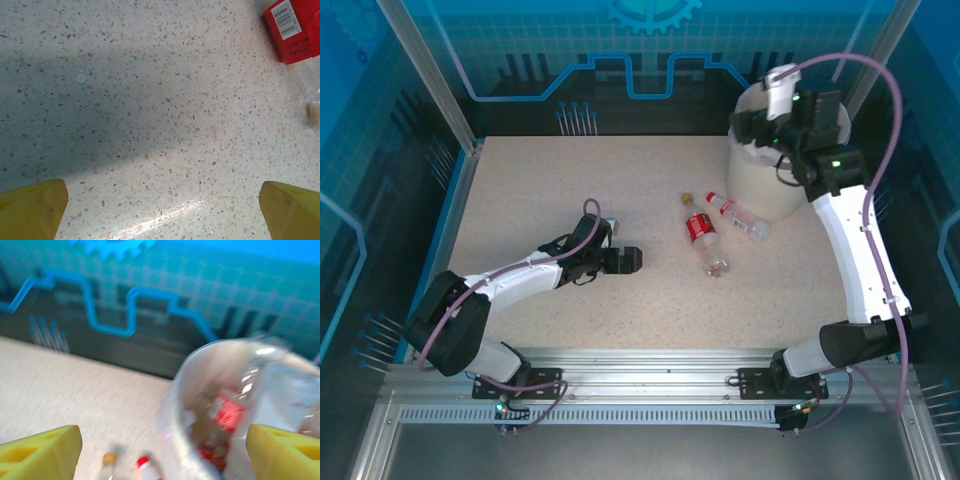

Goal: Put the plastic bottles in the bin

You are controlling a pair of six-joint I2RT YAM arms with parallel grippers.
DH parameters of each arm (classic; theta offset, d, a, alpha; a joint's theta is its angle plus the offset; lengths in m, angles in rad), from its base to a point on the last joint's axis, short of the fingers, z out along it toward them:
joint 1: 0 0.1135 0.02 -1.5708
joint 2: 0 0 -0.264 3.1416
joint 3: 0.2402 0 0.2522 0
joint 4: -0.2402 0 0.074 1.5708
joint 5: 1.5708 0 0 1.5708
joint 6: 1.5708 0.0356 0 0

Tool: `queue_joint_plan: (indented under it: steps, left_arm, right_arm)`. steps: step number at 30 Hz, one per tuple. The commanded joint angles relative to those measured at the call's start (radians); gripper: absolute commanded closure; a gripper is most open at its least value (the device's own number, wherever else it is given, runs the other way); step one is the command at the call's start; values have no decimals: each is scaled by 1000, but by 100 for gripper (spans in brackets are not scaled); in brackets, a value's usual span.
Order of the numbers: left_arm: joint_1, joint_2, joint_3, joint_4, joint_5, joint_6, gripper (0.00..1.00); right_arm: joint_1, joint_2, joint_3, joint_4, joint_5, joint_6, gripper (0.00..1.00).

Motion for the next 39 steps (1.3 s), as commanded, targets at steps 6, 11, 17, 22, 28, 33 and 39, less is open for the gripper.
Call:
queue_joint_plan:
  steps: [6,11,17,22,28,33,39]
  left_arm:
    - [14,-63,-51,-10,-62,-20,1]
    - [19,-75,-55,-17,-58,-18,1]
    - [20,-83,-59,-22,-57,-19,1]
    - [20,-79,-57,-19,-56,-24,1]
    - [20,-74,-53,-16,-53,-29,1]
    - [19,-78,-50,-22,-53,-22,1]
    - [21,-83,-45,-29,-56,-16,1]
  right_arm:
    - [199,14,-280,-102,12,43,28]
    - [223,137,-376,-88,63,58,31]
    - [206,274,-401,-40,39,49,26]
    - [209,406,-326,-84,20,37,9]
    - [202,512,-266,-111,25,28,11]
    - [196,572,-232,-114,16,27,15]
    - [190,618,-191,-120,-12,25,24]
